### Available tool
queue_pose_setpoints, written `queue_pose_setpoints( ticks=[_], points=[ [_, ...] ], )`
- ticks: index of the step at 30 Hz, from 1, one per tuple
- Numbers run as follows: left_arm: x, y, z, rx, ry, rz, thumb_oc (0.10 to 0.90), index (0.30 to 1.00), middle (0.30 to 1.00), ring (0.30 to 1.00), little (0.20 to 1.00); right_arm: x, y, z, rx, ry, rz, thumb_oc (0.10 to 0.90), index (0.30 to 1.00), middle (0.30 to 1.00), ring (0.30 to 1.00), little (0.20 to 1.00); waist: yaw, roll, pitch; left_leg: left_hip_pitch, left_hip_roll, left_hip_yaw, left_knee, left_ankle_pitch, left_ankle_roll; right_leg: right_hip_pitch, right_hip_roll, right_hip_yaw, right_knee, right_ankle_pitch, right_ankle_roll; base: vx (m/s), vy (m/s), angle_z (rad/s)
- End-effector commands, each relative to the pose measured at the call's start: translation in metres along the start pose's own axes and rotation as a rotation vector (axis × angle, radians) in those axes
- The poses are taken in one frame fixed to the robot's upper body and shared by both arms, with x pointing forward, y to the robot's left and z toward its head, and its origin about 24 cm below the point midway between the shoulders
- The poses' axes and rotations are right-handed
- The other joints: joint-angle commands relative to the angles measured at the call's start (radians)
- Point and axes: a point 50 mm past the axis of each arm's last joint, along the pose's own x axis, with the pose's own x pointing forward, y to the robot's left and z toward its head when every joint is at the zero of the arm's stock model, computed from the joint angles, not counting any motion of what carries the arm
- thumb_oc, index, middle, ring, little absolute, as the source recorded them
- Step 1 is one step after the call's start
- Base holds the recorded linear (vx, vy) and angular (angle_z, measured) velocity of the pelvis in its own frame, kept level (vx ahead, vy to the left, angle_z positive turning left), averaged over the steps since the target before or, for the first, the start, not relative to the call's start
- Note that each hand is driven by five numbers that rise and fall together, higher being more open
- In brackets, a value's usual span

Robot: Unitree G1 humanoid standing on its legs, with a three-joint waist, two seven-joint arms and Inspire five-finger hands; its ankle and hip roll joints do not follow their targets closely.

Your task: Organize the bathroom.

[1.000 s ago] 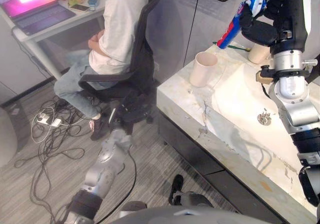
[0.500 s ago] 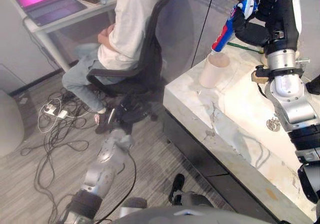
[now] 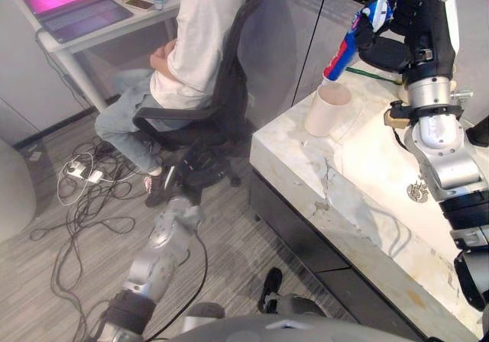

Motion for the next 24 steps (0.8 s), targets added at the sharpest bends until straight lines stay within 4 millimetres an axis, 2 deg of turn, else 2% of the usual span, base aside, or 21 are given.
queue_pose_setpoints(
  ticks=[1,11,24],
  points=[
    [-0.001,-0.013,0.034,-0.006,-0.18,-0.116,0.8,0.9,0.9,0.9,0.9,0.023,-0.009,0.057,0.093,-0.29,-0.078,0.4,0.3,0.3,0.3,0.3,-0.008,-0.048,-0.073,-0.069,-0.031,0.074,0.104,0.153,-0.031,0.093,-0.009,0.011,-0.014,-0.071,0.083,-0.04,0.012,-0.03],
    [0.0,-0.019,0.034,-0.012,-0.191,-0.116,0.8,0.9,0.9,0.9,0.9,0.016,0.0,0.073,0.126,-0.367,-0.034,0.4,0.3,0.3,0.3,0.3,-0.025,-0.047,-0.078,-0.076,-0.029,0.089,0.118,0.146,-0.03,0.093,-0.007,0.032,-0.013,-0.076,0.081,-0.04,0.012,-0.07],
    [0.002,-0.018,0.036,-0.017,-0.196,-0.085,0.8,0.9,0.9,0.9,0.9,0.009,0.019,0.043,0.163,-0.211,0.018,0.4,0.3,0.3,0.3,0.3,-0.014,-0.047,-0.074,-0.077,-0.031,0.1,0.108,0.131,-0.026,0.092,-0.019,0.017,-0.023,-0.065,0.087,-0.01,-0.004,-0.03]
  ],
)
